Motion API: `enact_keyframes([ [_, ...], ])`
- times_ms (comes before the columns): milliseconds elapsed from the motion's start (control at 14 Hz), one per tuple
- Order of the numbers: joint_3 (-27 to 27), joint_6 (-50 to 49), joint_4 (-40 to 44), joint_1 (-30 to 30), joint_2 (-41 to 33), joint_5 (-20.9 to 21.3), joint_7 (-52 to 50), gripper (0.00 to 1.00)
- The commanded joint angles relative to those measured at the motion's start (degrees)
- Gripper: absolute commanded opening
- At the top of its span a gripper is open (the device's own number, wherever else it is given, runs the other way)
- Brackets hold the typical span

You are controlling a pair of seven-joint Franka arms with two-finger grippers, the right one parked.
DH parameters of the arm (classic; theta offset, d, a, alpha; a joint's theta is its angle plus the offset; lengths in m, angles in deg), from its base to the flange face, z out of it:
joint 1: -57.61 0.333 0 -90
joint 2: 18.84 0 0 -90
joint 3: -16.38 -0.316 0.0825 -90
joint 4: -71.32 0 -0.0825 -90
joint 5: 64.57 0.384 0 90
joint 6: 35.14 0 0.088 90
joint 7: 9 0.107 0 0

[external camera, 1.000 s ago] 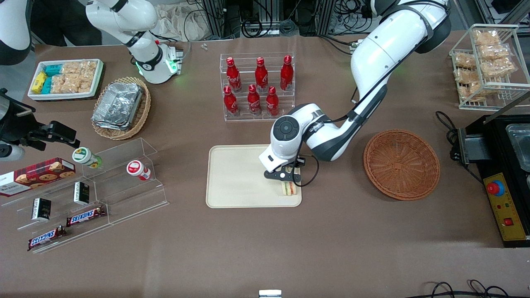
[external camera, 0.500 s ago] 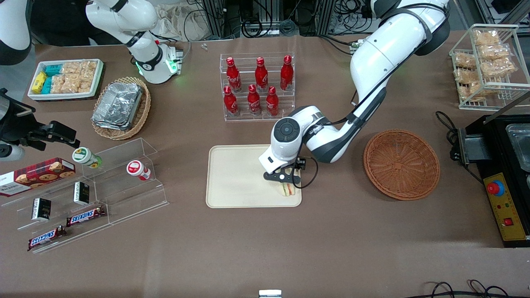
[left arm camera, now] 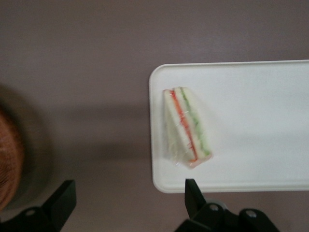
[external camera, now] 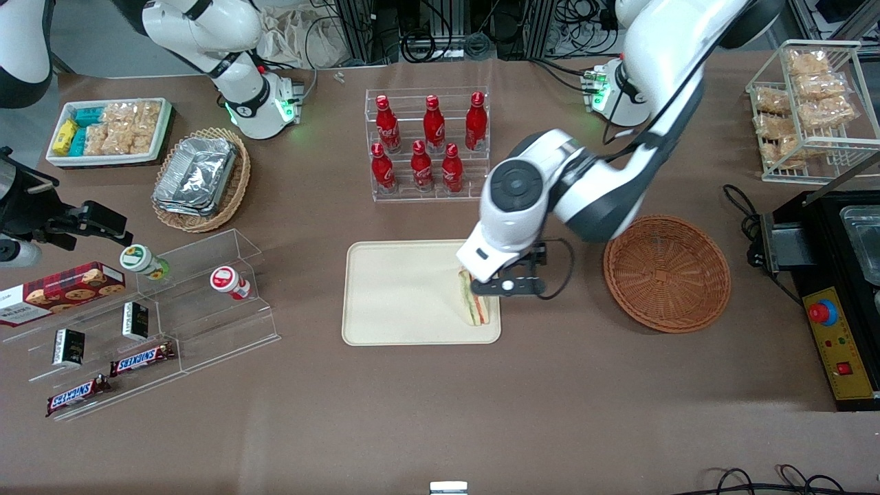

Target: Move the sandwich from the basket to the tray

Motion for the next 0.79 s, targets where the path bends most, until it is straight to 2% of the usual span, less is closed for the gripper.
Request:
enact_keyframes([
  [0, 0.6, -5.0, -1.9, 5.4, -6.2, -4.0, 5.0, 1.0],
  [214, 0.6, -9.6, -2.1, 10.2, -10.2, -5.8, 9.6, 1.0],
  [429, 0.0, -15.0, -2.4, 16.3, -15.3, -10.5, 17.2, 1.0],
  [500, -1.4, -16.3, -2.4, 16.6, -16.7, -11.0, 19.4, 1.0],
  [714, -18.4, -17.7, -3.1, 9.5, -20.1, -12.9, 27.2, 1.0],
])
